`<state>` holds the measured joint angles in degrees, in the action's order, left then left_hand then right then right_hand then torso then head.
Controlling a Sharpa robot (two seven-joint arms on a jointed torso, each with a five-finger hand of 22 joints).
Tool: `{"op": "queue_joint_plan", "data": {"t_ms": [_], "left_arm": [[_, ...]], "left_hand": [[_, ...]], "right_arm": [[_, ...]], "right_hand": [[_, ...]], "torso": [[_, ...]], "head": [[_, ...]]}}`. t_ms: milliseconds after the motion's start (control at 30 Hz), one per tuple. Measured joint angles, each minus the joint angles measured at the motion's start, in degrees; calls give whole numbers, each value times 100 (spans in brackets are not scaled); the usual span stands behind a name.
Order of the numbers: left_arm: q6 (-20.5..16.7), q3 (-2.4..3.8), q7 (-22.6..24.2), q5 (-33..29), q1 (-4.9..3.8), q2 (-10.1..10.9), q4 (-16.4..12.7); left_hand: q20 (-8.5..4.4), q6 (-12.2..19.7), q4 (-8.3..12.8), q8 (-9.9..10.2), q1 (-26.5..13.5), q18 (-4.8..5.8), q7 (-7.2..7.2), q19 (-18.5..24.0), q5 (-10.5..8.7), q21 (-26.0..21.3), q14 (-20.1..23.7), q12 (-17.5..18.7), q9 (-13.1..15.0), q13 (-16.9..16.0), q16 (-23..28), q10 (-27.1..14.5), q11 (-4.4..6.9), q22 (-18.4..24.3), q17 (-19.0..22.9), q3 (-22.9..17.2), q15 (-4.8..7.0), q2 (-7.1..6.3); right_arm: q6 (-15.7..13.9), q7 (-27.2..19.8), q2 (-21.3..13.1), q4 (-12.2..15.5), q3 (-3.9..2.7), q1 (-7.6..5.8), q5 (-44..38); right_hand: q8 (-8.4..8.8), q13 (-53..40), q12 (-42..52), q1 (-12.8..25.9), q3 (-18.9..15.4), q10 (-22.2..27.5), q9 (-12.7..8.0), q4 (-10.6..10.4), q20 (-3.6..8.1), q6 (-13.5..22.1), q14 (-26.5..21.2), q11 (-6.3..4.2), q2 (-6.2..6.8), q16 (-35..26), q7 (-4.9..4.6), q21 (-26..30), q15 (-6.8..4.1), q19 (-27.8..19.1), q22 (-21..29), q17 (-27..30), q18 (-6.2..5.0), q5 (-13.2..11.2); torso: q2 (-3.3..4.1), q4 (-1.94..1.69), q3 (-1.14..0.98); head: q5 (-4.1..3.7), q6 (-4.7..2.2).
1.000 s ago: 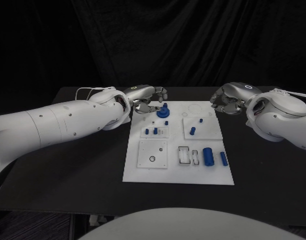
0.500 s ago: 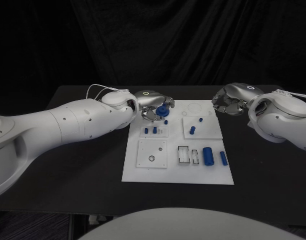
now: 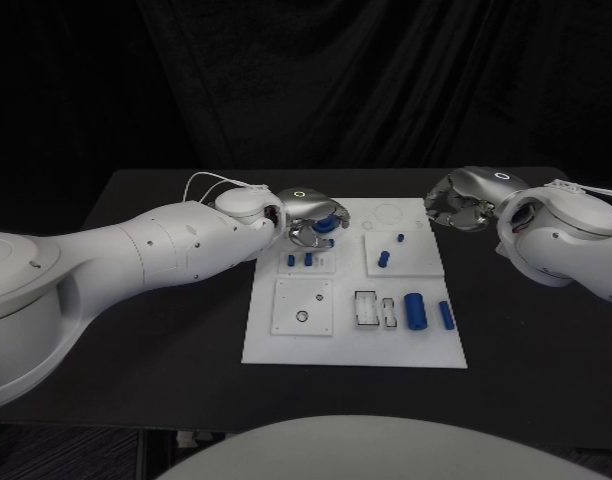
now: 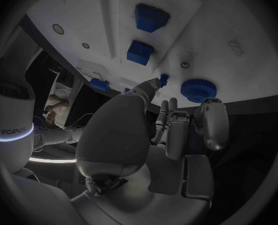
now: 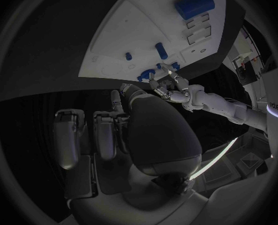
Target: Assemble the parts on the task board
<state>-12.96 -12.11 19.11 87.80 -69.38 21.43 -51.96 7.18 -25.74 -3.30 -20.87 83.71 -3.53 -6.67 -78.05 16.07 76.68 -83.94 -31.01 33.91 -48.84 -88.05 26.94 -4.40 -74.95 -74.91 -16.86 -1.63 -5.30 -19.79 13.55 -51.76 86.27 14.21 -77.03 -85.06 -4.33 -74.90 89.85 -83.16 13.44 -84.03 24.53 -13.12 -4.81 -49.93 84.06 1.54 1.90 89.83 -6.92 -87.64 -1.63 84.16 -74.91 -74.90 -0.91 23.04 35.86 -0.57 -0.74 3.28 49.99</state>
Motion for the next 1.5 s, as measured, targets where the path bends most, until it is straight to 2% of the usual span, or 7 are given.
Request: {"op": "queue_joint_plan", "data": {"t_ms": [433,567,833,933,1233,1367,1500], "left_arm": [[86,1,-28,41,77,-45,39],[91,1,-40,46,82,-45,42],[87,1,-90,51,88,-45,57],[85,1,-121,52,90,-46,62],[85,1,-183,55,116,-60,83],[77,1,-198,55,133,-85,106],[62,9,-204,55,149,-117,134]], "left_hand": [[-19,-445,41,169,-44,0,9,-62,0,30,0,46,-394,272,24,270,20,1,0,-41,0,44],[-31,-751,51,193,-68,0,31,-112,23,74,-9,46,-461,373,24,453,39,1,0,-93,33,68],[-31,-1069,7,271,-97,0,69,-153,32,105,0,71,-516,497,24,652,62,2,0,-235,41,97],[-31,-1221,22,303,-120,0,113,-153,15,73,20,108,-537,566,46,714,122,2,0,-325,62,120],[-43,-1623,11,374,-109,0,206,-165,-17,73,32,270,-563,788,46,1006,184,2,0,-454,133,192],[-74,-1951,23,410,-95,0,266,-196,-46,111,32,327,-563,934,70,1272,262,2,0,-485,217,237],[-93,-2024,39,548,-95,0,287,-214,-80,111,62,424,-604,1039,92,1374,288,3,-4,-500,246,237]], "right_arm": [[3,0,-5,20,-2,0,0],[5,0,-3,21,-1,0,0],[14,1,-1,21,-1,0,0],[20,2,0,20,-1,0,0],[35,3,27,14,-1,0,0],[44,3,31,10,-1,0,0],[55,4,35,9,-1,0,0]], "right_hand": [[0,0,0,0,0,0,0,0,0,0,0,0,0,0,0,0,0,0,1,0,-1,0],[0,0,0,0,0,0,1,0,0,0,0,0,0,0,0,0,0,0,1,0,0,0],[0,0,0,0,0,0,1,0,0,0,0,0,0,0,0,0,0,0,1,0,0,0],[0,0,0,0,0,0,1,0,0,0,0,0,0,0,0,0,0,0,1,0,0,0],[0,0,0,0,0,0,1,0,0,0,0,0,0,0,0,0,0,0,-4,0,0,0],[0,0,0,0,0,0,1,0,0,0,0,0,0,0,0,0,0,0,-3,0,0,0],[0,0,0,0,0,0,1,0,0,0,0,0,0,0,0,0,0,0,-3,0,0,0]], "torso": [[1,-21,3],[-3,-23,2],[-5,-30,-2],[-8,-30,-2],[-12,-20,1],[-12,-20,2],[-12,-21,1]], "head": [[-28,0],[-42,0],[-48,0],[-46,0],[-14,0],[-18,0],[-16,0]]}}
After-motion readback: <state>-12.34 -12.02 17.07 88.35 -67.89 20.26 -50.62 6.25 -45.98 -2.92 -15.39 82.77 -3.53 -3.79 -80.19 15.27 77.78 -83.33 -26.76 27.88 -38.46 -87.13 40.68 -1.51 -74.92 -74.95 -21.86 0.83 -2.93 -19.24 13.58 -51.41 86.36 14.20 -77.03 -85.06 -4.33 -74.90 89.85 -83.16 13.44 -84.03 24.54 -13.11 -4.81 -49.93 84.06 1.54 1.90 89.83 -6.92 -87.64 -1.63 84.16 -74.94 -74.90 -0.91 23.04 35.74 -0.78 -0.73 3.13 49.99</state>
